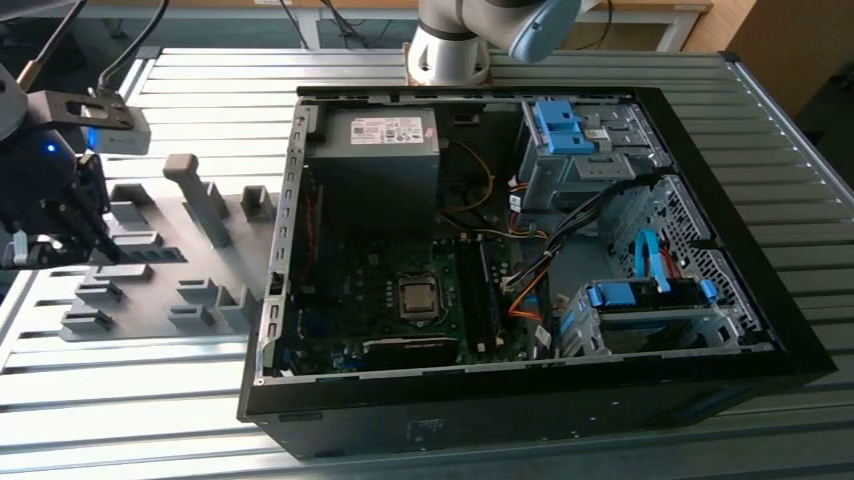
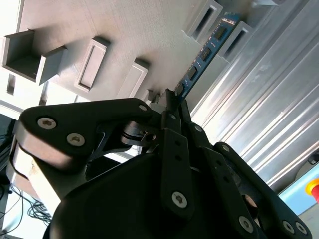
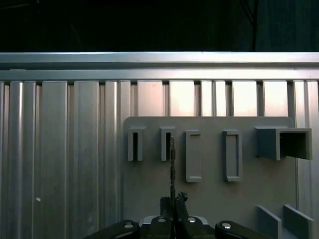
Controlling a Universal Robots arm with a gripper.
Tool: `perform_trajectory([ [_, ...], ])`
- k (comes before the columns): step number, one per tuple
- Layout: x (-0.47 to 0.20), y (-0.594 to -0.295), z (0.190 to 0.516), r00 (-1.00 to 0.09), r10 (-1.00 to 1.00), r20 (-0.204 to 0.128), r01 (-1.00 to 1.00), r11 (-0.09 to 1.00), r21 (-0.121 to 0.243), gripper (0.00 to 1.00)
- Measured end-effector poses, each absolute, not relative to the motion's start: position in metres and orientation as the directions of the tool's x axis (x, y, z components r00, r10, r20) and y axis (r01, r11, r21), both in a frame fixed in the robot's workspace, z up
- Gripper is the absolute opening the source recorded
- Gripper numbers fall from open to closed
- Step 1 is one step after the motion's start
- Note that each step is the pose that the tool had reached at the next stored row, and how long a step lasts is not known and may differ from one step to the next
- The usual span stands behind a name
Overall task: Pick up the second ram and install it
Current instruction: 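Pick up the second ram and move it above second insertion slot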
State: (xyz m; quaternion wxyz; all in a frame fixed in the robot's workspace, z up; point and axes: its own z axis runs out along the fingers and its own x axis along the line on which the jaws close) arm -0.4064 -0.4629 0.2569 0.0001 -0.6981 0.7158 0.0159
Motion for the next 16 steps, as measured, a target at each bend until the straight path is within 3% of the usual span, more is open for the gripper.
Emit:
perform_trajectory([
  [16,-0.406,-0.463,0.271,-0.025,-0.999,-0.022,-0.999,0.025,0.023,0.14],
])
